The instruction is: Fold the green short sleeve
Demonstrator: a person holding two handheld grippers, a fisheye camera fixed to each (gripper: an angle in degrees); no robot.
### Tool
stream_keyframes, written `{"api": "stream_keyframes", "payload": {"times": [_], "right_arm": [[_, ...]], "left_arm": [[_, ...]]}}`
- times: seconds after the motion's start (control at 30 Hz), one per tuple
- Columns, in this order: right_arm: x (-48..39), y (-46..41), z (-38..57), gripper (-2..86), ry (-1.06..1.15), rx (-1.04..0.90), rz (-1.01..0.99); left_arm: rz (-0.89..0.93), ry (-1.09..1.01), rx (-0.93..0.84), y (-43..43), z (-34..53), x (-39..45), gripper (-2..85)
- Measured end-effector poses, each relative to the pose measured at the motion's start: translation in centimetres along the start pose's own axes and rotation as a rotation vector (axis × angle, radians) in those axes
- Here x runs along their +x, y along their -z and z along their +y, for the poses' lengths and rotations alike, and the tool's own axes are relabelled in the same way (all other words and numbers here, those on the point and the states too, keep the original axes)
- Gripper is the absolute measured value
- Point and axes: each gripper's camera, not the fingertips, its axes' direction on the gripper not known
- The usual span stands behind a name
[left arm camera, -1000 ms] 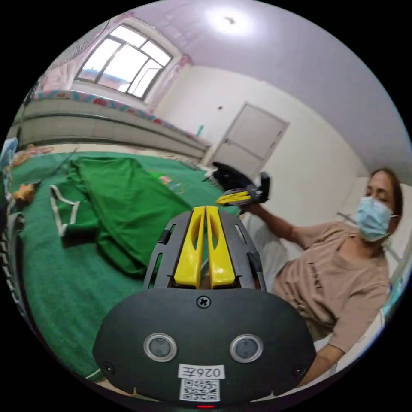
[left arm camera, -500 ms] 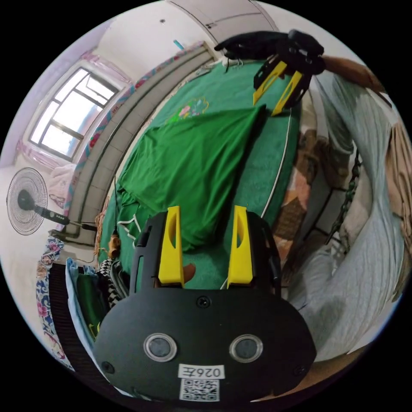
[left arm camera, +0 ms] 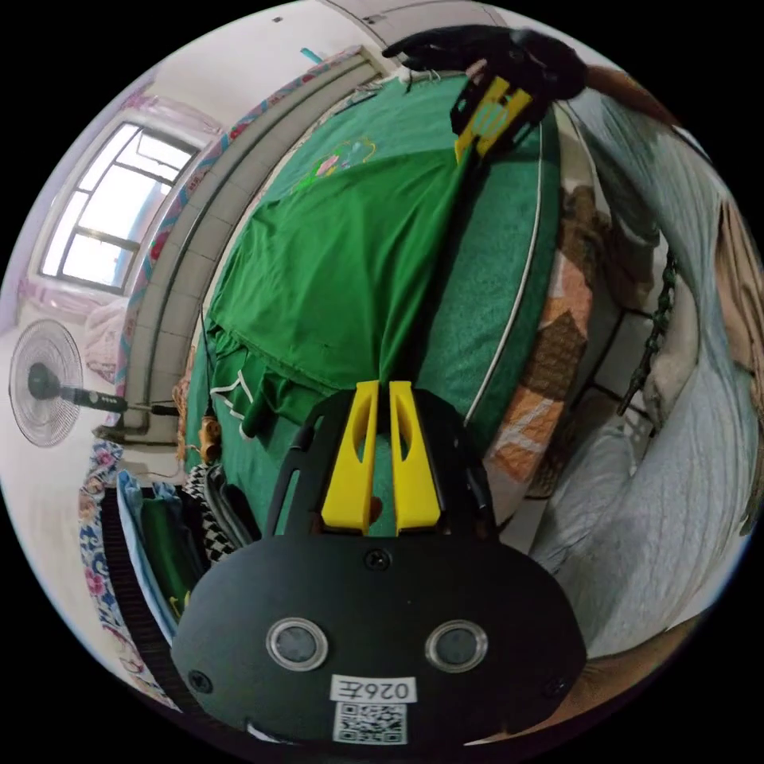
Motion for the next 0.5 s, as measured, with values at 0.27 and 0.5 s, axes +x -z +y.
{"api": "stream_keyframes", "payload": {"times": [0.27, 0.5], "right_arm": [[8.3, 0.7, 2.7, -1.6, -0.162, 0.064, -0.2], [11.6, 2.9, 7.0, -1.6, -0.227, 0.126, -0.288]], "left_arm": [[0.116, 0.097, 0.032, 0.7, -0.5, -3.3, 0.3], [0.274, 0.178, 0.223, 4.3, 1.1, -4.7, 0.1]]}}
